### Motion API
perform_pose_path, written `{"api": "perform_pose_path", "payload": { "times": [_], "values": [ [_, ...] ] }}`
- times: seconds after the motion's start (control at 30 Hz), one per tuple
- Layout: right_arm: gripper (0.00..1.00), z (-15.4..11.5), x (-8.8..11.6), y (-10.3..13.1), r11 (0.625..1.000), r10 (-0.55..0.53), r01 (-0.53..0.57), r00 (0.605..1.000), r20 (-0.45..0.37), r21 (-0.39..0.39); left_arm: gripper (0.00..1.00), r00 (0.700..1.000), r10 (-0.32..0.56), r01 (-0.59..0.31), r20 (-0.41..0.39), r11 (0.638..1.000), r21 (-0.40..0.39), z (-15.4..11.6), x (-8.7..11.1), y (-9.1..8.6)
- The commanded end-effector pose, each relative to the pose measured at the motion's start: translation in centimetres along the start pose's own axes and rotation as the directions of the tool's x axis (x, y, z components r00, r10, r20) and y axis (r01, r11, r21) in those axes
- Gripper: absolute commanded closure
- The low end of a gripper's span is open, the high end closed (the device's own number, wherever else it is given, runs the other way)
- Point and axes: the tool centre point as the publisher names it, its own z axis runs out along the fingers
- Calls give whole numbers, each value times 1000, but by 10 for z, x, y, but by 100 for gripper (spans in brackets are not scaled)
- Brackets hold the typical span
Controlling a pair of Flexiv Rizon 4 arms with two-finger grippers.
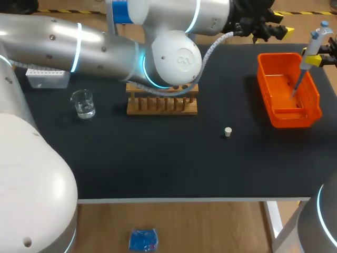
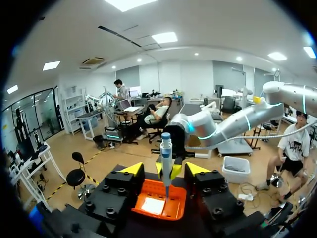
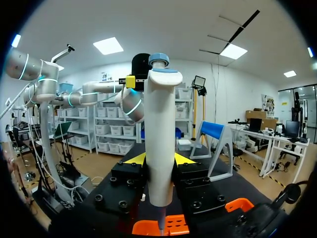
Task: Invert the test tube, pick up the pipette, mount the tip to pipette, aspirate from beaker and dispense into the tube, eject the tip, return the pipette, and cap with the stopper.
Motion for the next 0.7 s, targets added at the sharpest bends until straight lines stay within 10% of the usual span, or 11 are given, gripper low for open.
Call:
{"api": "perform_pose_path", "payload": {
  "times": [0.03, 0.7],
  "values": [
    [100, -1, -1, 0, 1000, 0, 0, 1000, -5, 2, 100, 1000, -2, 2, -1, 1000, 3, 15, 0, -3],
    [100, -1, -1, 0, 1000, 0, 0, 1000, -5, 2, 100, 999, 29, -27, -42, 998, 61, 50, 0, -3]
  ]
}}
